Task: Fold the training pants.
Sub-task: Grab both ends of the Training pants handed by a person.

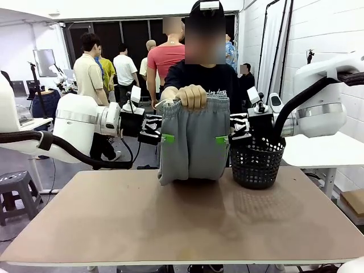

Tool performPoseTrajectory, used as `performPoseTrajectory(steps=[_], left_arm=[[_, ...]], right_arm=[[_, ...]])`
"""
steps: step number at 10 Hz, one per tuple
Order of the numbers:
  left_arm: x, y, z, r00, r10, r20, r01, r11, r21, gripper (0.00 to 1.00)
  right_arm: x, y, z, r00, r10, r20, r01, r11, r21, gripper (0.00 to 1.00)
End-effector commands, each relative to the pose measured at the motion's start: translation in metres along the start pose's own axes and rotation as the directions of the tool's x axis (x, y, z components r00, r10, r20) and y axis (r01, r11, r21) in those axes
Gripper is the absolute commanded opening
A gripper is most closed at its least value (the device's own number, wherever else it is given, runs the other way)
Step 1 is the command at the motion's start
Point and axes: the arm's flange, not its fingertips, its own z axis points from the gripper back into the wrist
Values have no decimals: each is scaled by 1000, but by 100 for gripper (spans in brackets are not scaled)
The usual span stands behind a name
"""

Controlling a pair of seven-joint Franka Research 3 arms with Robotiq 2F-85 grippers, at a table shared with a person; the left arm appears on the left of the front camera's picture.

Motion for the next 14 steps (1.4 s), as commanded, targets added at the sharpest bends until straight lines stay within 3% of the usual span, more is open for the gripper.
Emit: performPoseTrajectory(steps=[1,5,11,12,14], left_arm=[[-4,-8,1,999,21,45,-22,1000,18,100],[-6,-5,-5,996,53,72,-54,999,2,100],[2,-4,-12,993,68,92,-67,998,-17,100],[0,-5,-14,993,76,92,-74,997,-22,81],[-1,-2,-14,992,87,89,-86,996,-17,43]], right_arm=[[3,-3,-6,998,18,63,-19,1000,15,100],[14,-14,-17,992,17,126,-26,997,73,100],[-4,-31,-30,989,-46,141,31,994,107,100],[-4,-31,-29,990,-57,131,43,993,108,100],[-13,-39,-29,987,-91,134,76,991,110,62]])
